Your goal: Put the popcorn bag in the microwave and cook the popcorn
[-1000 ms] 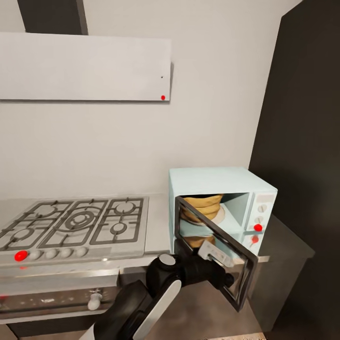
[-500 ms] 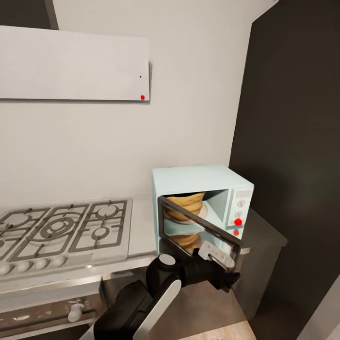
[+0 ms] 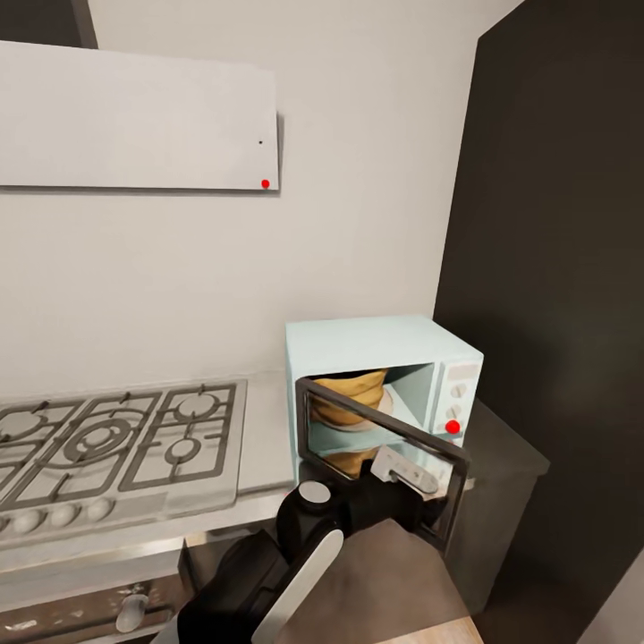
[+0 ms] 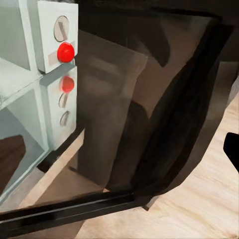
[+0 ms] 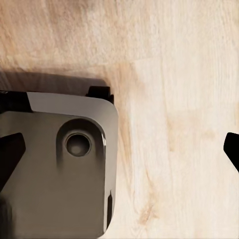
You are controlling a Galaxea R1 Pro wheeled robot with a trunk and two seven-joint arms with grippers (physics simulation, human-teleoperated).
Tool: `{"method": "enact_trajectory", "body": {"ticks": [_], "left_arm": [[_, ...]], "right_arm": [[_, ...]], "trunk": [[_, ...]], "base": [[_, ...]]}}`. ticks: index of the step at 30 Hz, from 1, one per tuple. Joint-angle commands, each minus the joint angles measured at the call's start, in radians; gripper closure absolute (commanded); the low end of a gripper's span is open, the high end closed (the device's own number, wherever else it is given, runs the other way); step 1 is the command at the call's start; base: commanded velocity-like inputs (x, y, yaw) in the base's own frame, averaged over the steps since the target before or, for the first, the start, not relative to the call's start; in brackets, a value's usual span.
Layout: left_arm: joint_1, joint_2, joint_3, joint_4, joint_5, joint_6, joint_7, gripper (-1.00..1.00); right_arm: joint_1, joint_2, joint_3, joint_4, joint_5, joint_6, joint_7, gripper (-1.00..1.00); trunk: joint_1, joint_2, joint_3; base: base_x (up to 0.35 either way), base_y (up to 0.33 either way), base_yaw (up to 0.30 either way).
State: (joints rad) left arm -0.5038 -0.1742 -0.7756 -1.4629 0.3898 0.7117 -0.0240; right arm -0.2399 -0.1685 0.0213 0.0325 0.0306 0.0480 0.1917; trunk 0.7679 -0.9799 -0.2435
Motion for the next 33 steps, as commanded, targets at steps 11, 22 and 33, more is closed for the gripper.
{"method": "enact_trajectory", "body": {"ticks": [11,22,33], "left_arm": [[-0.001,0.0,0.006,0.029,-0.001,-0.055,0.018,-1.0],[-0.05,0.0,0.007,0.141,0.048,-0.131,0.07,-1.0],[-0.061,0.0,0.006,0.122,0.087,-0.157,0.073,-1.0]], "right_arm": [[-0.001,-0.001,0.002,0.001,0.005,0.001,0.003,-1.0],[-0.002,-0.002,0.002,0.001,0.006,0.001,0.003,-1.0],[-0.001,0.0,0.002,0.001,0.006,0.001,0.003,-1.0]], "trunk": [[0.0,-0.001,-0.001],[0.0,-0.001,-0.001],[0.0,-0.001,-0.001]], "base": [[0.005,0.0,0.0],[0.0,0.0,0.0],[0.0,0.0,0.0]]}}
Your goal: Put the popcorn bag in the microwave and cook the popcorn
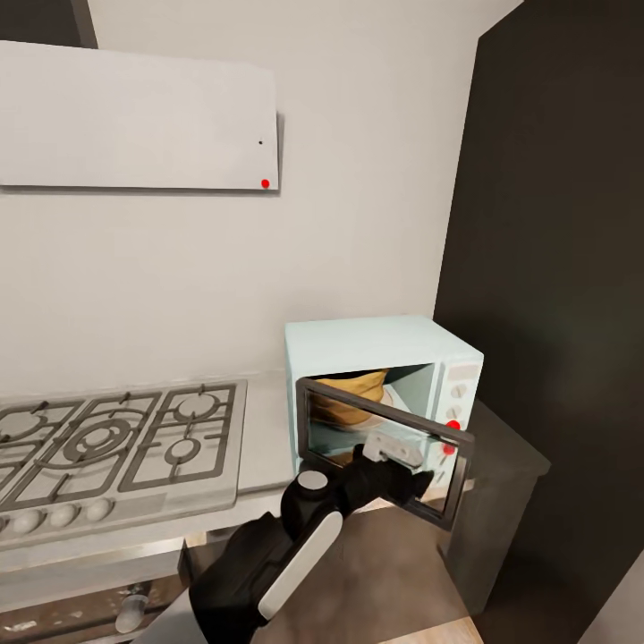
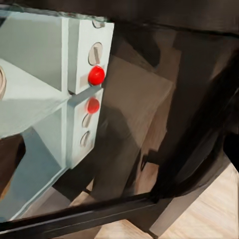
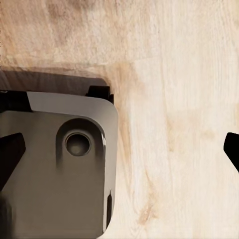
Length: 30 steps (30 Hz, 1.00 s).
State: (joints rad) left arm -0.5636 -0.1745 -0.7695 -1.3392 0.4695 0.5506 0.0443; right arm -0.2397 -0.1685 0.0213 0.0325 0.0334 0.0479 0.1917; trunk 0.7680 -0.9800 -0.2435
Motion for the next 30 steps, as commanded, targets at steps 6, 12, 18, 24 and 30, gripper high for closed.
{"method": "enact_trajectory", "body": {"ticks": [6,12,18,24,30], "left_arm": [[-0.001,0.0,-0.003,-0.053,0.007,0.008,0.005,-1.0],[-0.001,0.0,-0.016,-0.056,0.007,0.007,0.143,-1.0],[-0.001,0.0,-0.058,-0.058,0.008,0.006,0.159,-1.0],[-0.001,0.0,-0.058,-0.058,0.008,0.006,0.16,-1.0],[-0.001,0.0,-0.056,-0.057,0.007,0.006,0.163,-1.0]], "right_arm": [[-0.002,0.001,0.001,0.001,-0.001,0.007,0.002,-1.0],[-0.002,0.003,0.001,0.001,-0.003,0.014,0.002,-1.0],[-0.001,0.003,0.002,0.001,-0.001,0.016,0.002,-1.0],[-0.001,0.002,0.002,0.001,-0.001,0.016,0.002,-1.0],[-0.001,0.001,0.002,0.001,-0.001,0.017,0.002,-1.0]], "trunk": [[0.0,-0.001,-0.001],[0.0,-0.001,-0.001],[0.0,-0.001,-0.001],[0.0,-0.001,-0.001],[0.0,-0.001,-0.001]], "base": [[0.0,0.0,-0.039],[0.0,0.0,-0.224],[0.0,0.0,-0.218],[0.056,-0.004,-0.155],[0.228,-0.086,-0.011]]}}
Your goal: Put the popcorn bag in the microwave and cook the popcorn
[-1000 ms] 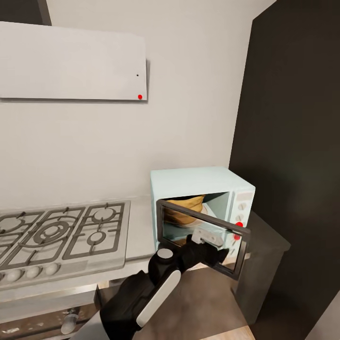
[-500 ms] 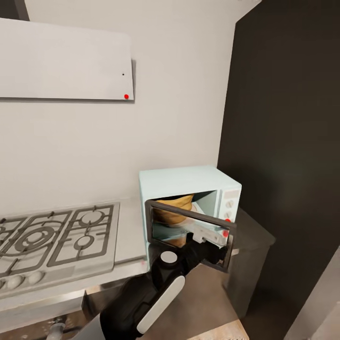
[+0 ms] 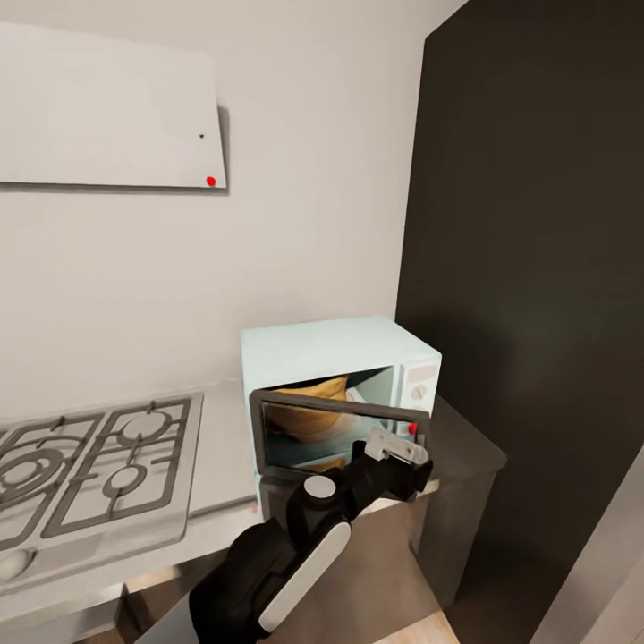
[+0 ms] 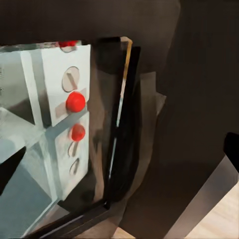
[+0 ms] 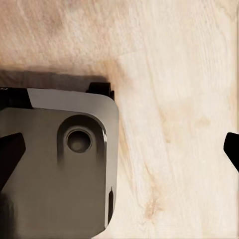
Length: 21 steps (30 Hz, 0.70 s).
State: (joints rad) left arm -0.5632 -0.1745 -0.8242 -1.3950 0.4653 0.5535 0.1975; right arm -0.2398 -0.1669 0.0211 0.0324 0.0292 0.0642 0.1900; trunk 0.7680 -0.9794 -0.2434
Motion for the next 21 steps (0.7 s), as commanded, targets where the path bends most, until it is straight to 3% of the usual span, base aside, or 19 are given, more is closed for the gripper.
{"method": "enact_trajectory", "body": {"ticks": [1,21], "left_arm": [[-0.001,0.0,-0.001,0.0,0.011,0.003,0.009,-1.0],[-0.001,0.0,0.005,-0.001,0.012,0.002,0.01,-1.0]], "right_arm": [[-0.001,0.0,0.002,0.001,0.003,0.001,0.003,-1.0],[-0.001,-0.003,0.002,0.001,0.006,-0.014,0.005,-1.0]], "trunk": [[0.0,-0.001,-0.001],[0.0,-0.001,-0.001]], "base": [[0.029,-0.012,0.0],[0.025,-0.001,0.0]]}}
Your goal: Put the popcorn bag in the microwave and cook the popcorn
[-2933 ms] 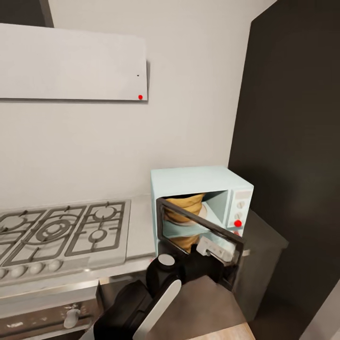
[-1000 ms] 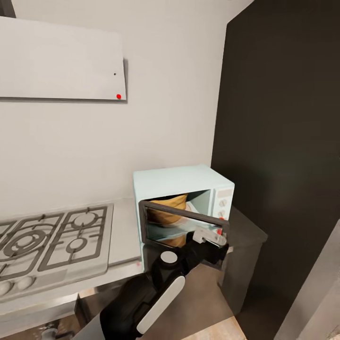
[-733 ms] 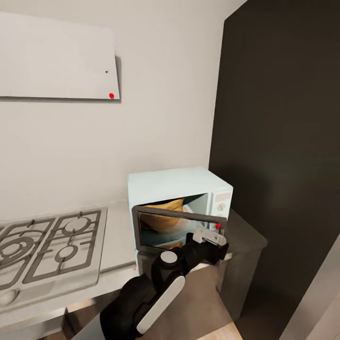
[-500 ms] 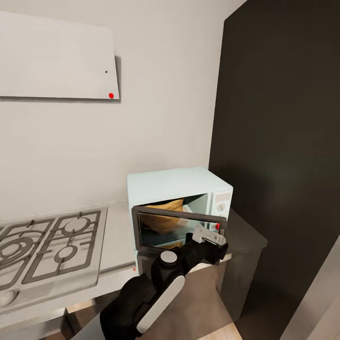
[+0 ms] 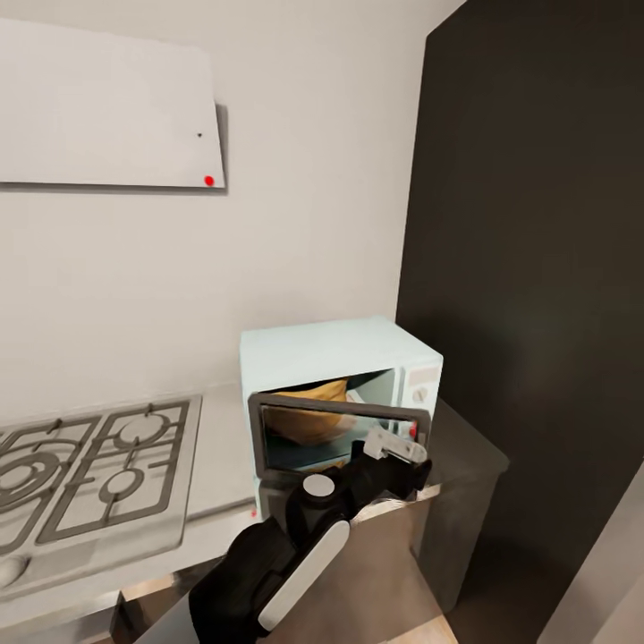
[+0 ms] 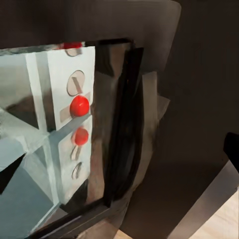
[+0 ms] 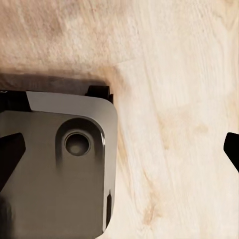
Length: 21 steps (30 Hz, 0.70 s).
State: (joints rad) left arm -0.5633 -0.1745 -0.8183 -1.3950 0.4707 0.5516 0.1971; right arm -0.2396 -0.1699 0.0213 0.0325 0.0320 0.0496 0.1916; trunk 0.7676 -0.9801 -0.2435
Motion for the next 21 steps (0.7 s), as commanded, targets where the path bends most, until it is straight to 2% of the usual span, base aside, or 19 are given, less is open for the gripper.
{"method": "enact_trajectory", "body": {"ticks": [1,14,21], "left_arm": [[-0.001,0.0,-0.001,-0.001,0.007,0.004,0.01,-1.0],[-0.001,0.0,-0.001,0.001,0.006,0.004,0.01,-1.0],[-0.001,0.0,-0.001,-0.001,0.008,0.004,0.01,-1.0]], "right_arm": [[-0.001,0.0,0.002,0.001,0.003,0.001,0.003,-1.0],[-0.001,0.0,0.002,0.001,0.003,0.0,0.003,-1.0],[-0.001,0.0,0.002,0.001,0.003,0.0,0.003,-1.0]], "trunk": [[0.0,-0.001,-0.001],[0.0,-0.001,-0.001],[0.0,-0.001,-0.001]], "base": [[0.24,0.0,0.0],[0.247,0.0,0.0],[0.038,0.0,0.0]]}}
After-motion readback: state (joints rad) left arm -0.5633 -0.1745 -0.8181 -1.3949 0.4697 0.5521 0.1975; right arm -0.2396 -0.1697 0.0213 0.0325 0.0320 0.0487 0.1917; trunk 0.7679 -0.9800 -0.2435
